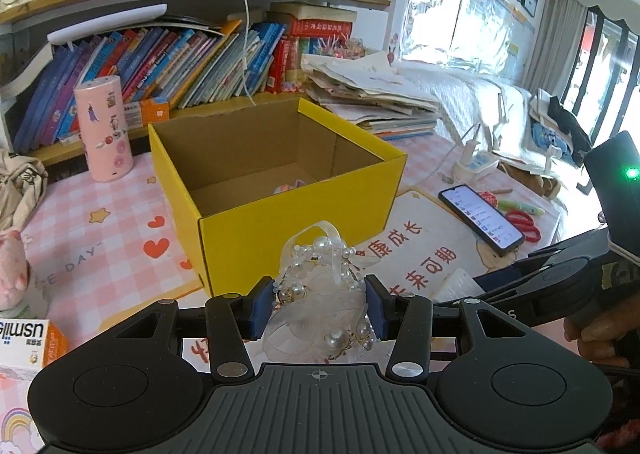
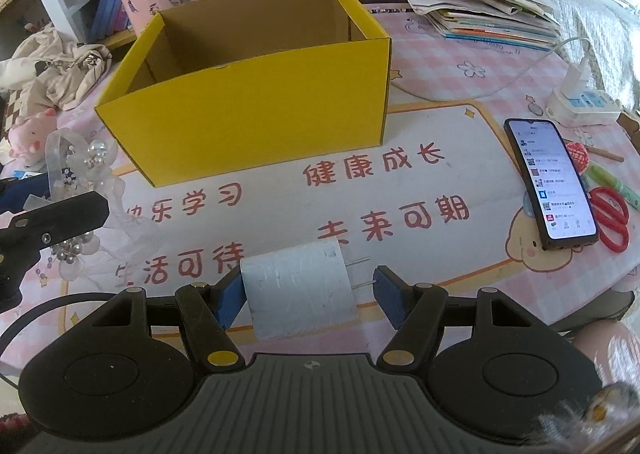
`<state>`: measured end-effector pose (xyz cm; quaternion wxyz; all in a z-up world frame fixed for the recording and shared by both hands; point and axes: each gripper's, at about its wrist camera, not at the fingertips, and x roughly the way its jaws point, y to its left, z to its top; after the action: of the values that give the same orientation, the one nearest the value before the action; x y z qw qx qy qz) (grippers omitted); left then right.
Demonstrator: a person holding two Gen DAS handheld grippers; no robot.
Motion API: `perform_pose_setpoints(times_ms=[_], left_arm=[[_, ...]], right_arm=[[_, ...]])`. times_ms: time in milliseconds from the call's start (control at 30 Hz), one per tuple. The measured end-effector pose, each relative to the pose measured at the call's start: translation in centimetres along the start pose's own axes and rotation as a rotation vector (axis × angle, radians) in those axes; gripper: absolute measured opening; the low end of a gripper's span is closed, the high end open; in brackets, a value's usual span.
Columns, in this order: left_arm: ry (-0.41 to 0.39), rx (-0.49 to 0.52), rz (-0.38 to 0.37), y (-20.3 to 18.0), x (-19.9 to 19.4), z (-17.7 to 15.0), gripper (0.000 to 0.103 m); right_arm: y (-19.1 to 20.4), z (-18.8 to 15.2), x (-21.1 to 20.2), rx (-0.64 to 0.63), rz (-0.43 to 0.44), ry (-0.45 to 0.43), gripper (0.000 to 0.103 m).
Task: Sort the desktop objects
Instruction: 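Carry the charger and pearl bag over the yellow box with both grippers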
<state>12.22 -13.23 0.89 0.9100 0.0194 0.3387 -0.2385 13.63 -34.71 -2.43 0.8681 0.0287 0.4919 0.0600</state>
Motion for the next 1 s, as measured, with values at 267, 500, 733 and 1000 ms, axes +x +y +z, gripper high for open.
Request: perform_pose_setpoints(times_ms=[267,500,733,1000], left_arm=[[-0.004,-0.003,-0.002,-0.3,1.1,0.7,0.046],[-0.021,-0.012,0.010,-0.4,1.9,2.0,0.046],[-0.065,-0.031,0.046,-0.6,2.4,3.6,0.046],[-0.111,-0.068,0.094,-0.3,2.8,5.9,0.046]], right_arm=[[-0.9,1.0,0.7,-0.012,0.001,0.014,0.066],[-1.5,2.7,0.8,-0.033,0.029,-0.005,0.066],[-2.0,5.3,-0.1,-0.079,0.064,-0.073,0.066],[-2.0,9.0,-1.9,-0.174,0.120,-0.208,0.066]])
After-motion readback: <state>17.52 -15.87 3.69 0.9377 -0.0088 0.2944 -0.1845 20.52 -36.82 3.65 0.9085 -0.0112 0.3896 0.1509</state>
